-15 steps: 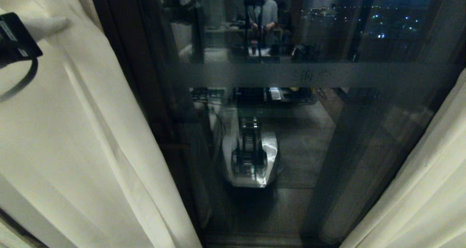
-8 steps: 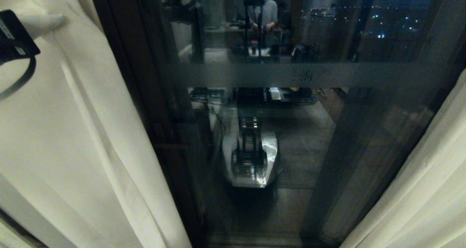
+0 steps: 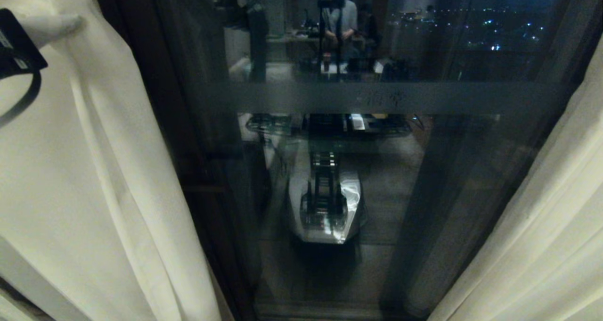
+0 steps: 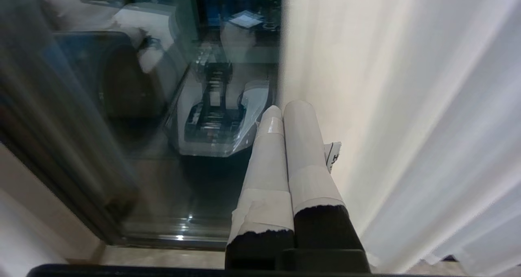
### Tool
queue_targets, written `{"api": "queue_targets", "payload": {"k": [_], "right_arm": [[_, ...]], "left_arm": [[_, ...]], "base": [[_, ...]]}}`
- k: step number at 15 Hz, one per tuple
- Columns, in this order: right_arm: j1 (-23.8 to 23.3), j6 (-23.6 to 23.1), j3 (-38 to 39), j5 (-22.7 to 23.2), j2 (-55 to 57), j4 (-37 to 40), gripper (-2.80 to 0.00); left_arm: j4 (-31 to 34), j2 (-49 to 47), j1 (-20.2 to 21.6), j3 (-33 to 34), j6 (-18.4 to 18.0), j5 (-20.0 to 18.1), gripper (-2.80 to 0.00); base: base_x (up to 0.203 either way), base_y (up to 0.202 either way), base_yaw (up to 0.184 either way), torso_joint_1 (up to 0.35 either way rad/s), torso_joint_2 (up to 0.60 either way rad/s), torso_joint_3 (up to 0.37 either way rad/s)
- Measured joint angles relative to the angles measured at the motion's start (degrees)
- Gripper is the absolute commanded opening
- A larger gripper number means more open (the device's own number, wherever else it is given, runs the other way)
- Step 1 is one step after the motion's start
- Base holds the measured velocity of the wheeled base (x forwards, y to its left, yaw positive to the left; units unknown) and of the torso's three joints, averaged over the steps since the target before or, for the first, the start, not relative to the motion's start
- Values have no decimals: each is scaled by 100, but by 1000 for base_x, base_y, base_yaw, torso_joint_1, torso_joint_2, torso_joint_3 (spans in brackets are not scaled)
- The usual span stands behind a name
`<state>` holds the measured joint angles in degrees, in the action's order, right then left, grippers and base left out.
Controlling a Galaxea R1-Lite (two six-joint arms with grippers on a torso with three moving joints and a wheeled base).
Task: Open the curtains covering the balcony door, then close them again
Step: Close the inner curtains on both sides
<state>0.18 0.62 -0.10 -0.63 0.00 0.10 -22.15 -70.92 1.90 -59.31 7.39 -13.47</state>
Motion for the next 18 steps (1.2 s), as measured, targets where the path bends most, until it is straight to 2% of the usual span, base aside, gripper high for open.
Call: {"api": "queue_targets", "payload": {"k": [18], "right_arm": [[-5,-2,0,1,0,0,-280]], "left_arm": [[2,-24,-256,73,0,9,-280]], "base": [[0,-190,1,3,1,2]]}}
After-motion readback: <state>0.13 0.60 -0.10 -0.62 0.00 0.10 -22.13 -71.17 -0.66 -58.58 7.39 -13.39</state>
